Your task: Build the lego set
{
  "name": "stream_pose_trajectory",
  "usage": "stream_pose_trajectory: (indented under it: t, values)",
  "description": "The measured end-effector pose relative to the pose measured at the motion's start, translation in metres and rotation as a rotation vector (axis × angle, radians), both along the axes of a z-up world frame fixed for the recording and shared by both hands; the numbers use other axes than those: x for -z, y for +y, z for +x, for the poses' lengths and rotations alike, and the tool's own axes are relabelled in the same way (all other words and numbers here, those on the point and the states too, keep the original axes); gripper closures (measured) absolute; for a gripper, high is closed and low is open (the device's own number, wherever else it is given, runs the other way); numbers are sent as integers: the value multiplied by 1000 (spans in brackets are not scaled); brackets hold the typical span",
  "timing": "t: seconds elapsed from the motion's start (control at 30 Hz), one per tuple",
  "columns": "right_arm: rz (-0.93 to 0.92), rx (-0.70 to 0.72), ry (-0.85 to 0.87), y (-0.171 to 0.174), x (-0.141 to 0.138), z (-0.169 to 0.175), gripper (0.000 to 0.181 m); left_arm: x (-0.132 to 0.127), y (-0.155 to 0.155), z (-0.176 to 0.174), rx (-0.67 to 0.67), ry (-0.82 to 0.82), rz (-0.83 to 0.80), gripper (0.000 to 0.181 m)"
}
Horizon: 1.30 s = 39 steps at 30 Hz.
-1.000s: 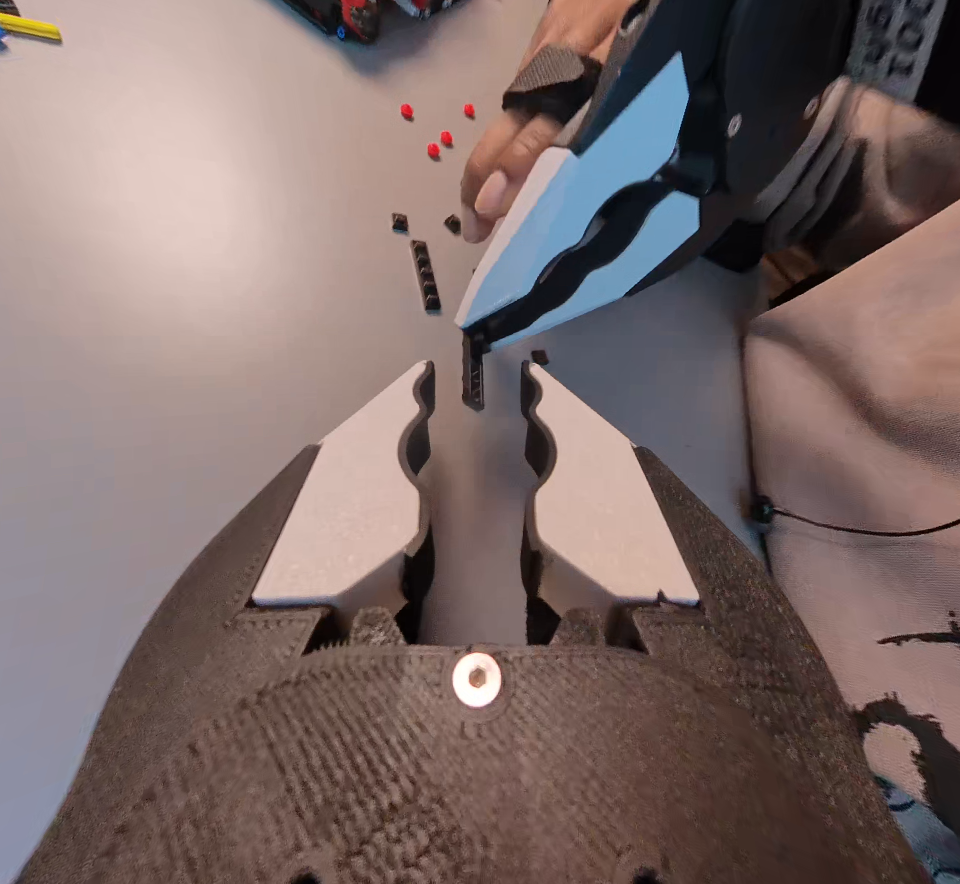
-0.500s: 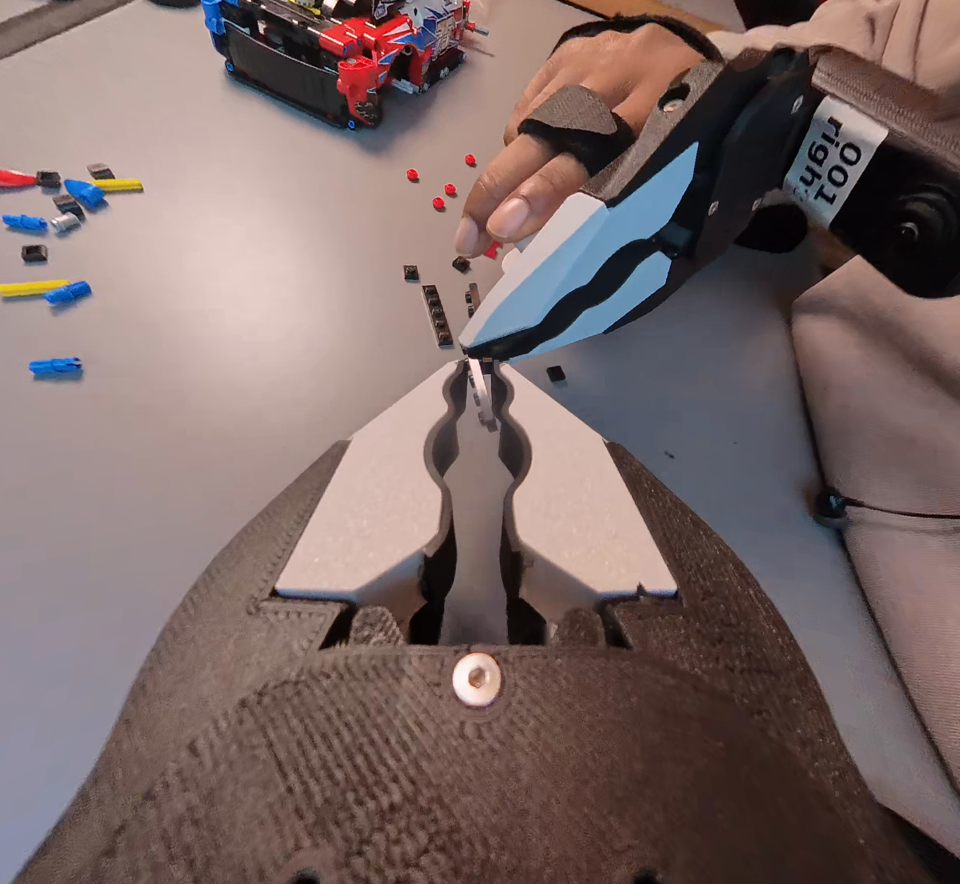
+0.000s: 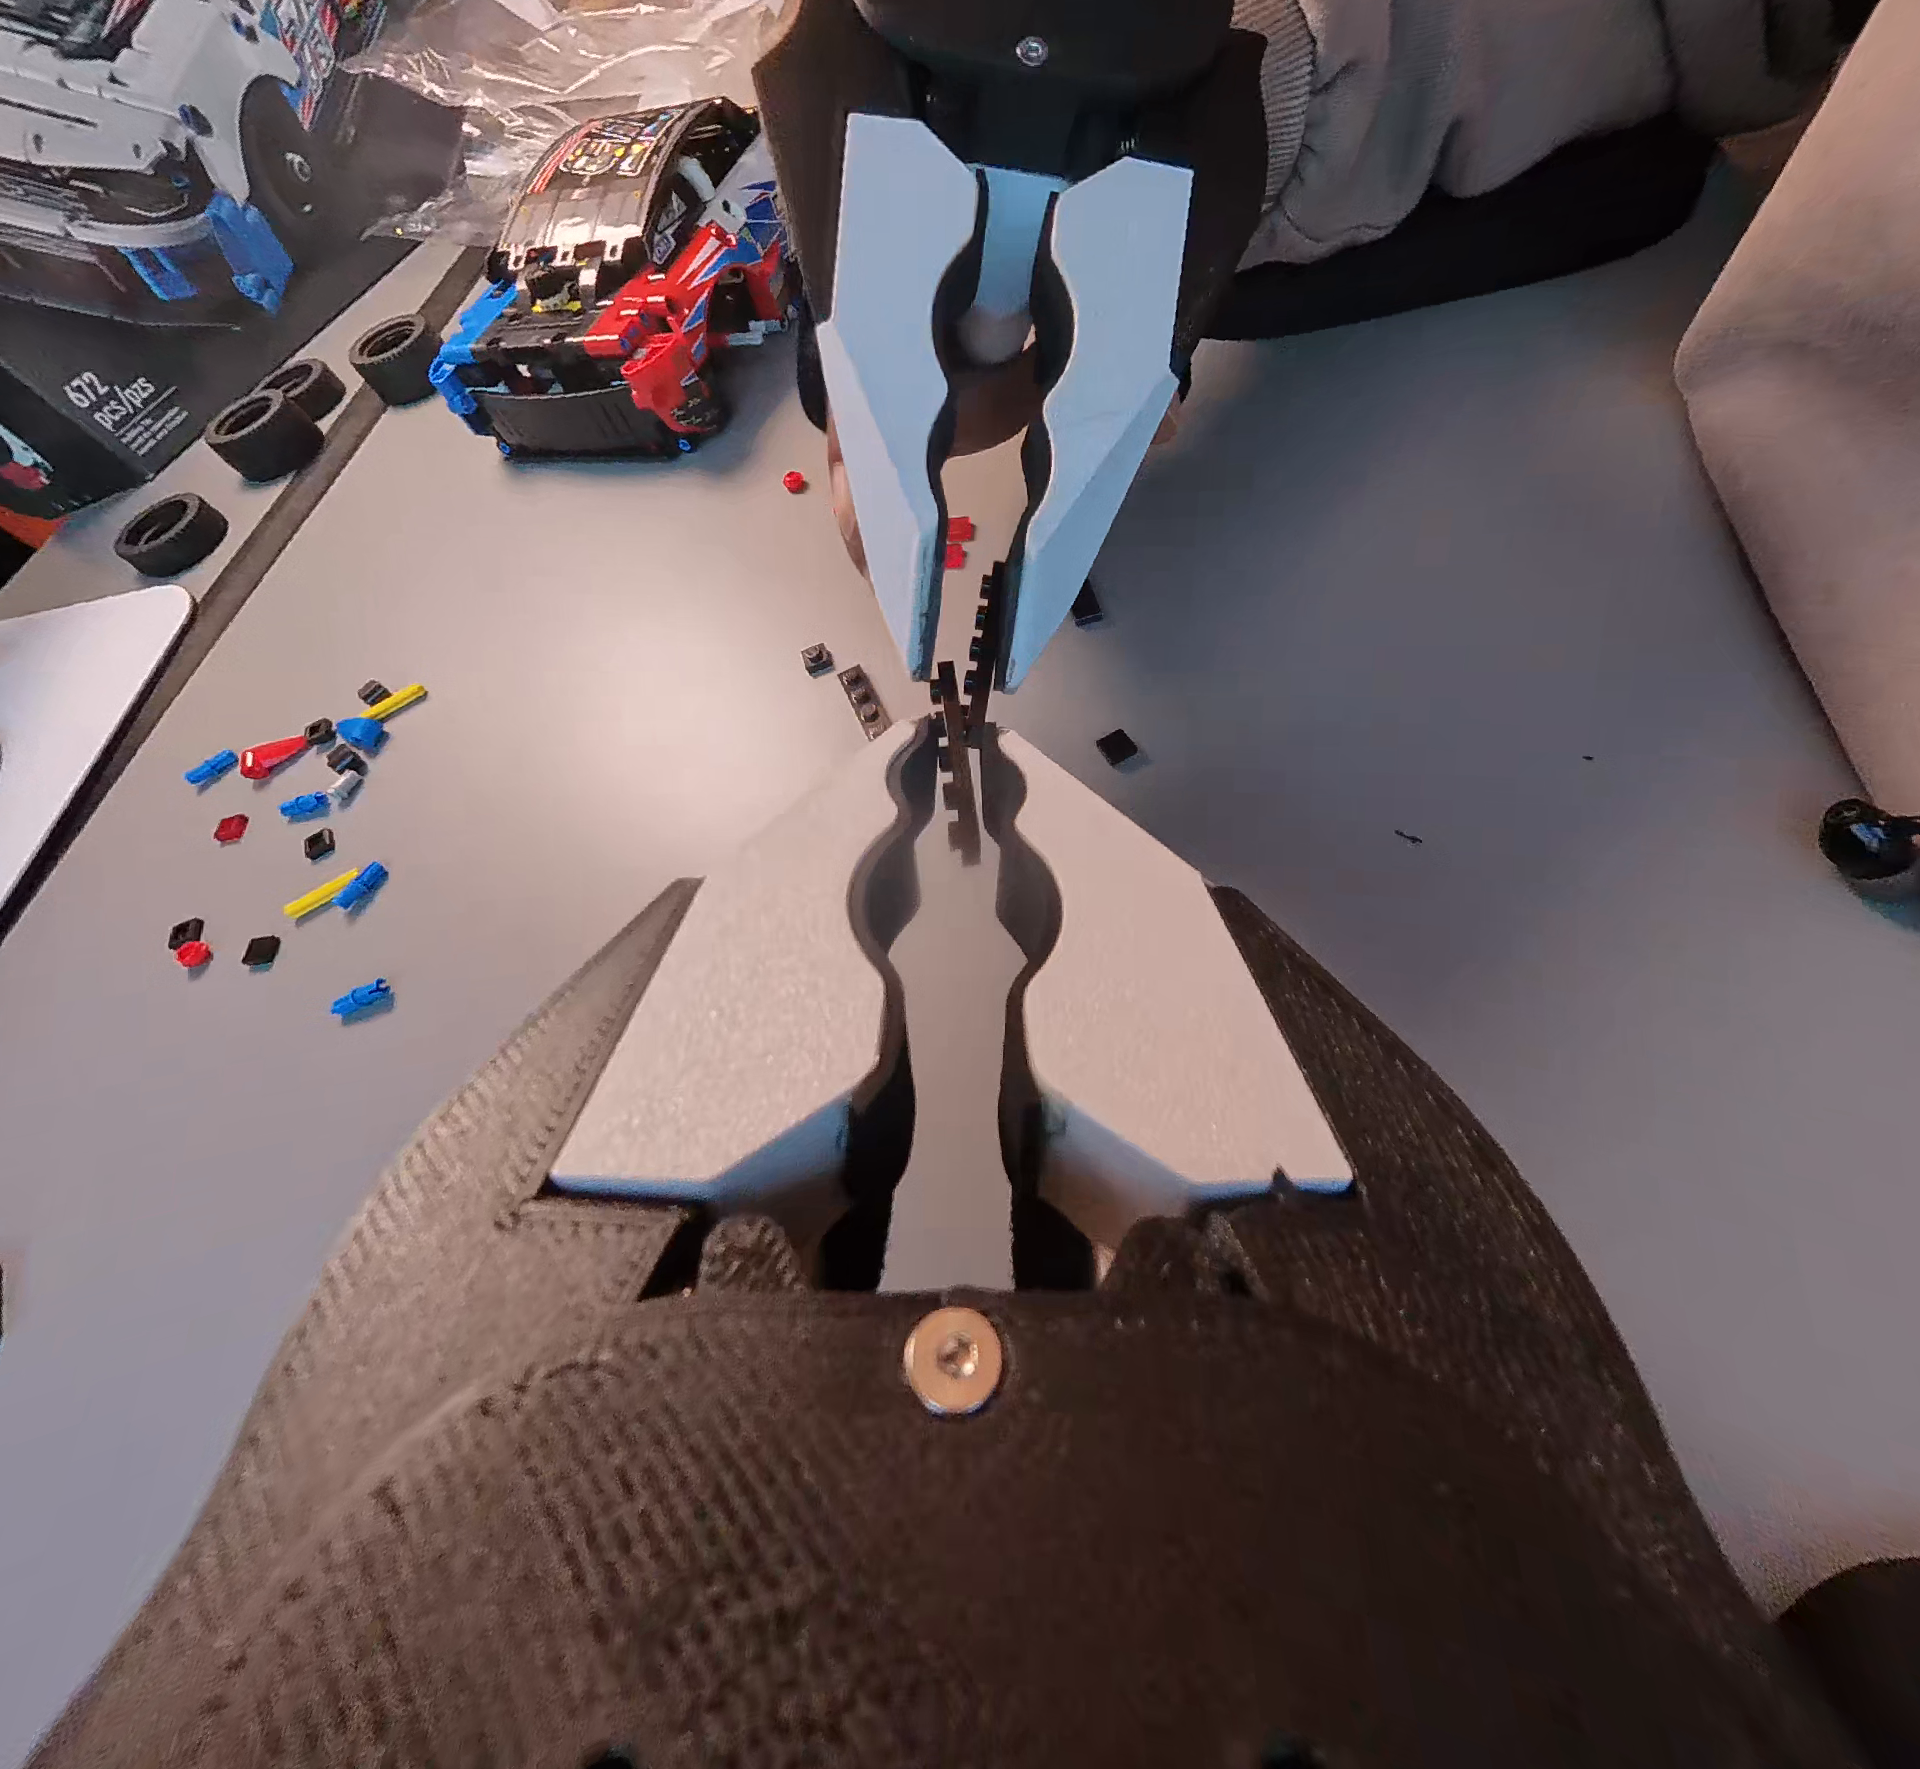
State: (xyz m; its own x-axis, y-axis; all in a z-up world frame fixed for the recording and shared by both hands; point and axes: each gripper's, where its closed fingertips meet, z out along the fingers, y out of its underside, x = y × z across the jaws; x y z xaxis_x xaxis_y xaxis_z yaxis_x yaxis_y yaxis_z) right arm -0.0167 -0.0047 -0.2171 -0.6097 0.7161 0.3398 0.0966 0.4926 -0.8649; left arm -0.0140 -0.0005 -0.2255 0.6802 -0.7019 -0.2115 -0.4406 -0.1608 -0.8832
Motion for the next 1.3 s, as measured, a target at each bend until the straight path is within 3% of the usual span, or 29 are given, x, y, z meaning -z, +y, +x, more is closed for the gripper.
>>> stream_pose_trajectory:
  t: [0.3,0.5,0.73,0.97,1.3]
  values:
    - [-56,-76,-60,-14,3,8,175,3,-15,12,115,-36,-37,174]
    - [-100,-74,-53,-16,0,7,177,3,-16,12,118,-103,-71,173]
    - [-200,-71,17,-11,-18,5,177,-17,-11,11,80,-186,-2,174]
    - [-318,-93,47,-17,-39,9,174,-38,-15,13,84,-86,195,174]
    - [-286,-101,22,-22,-39,11,175,-39,-19,16,105,20,280,175]
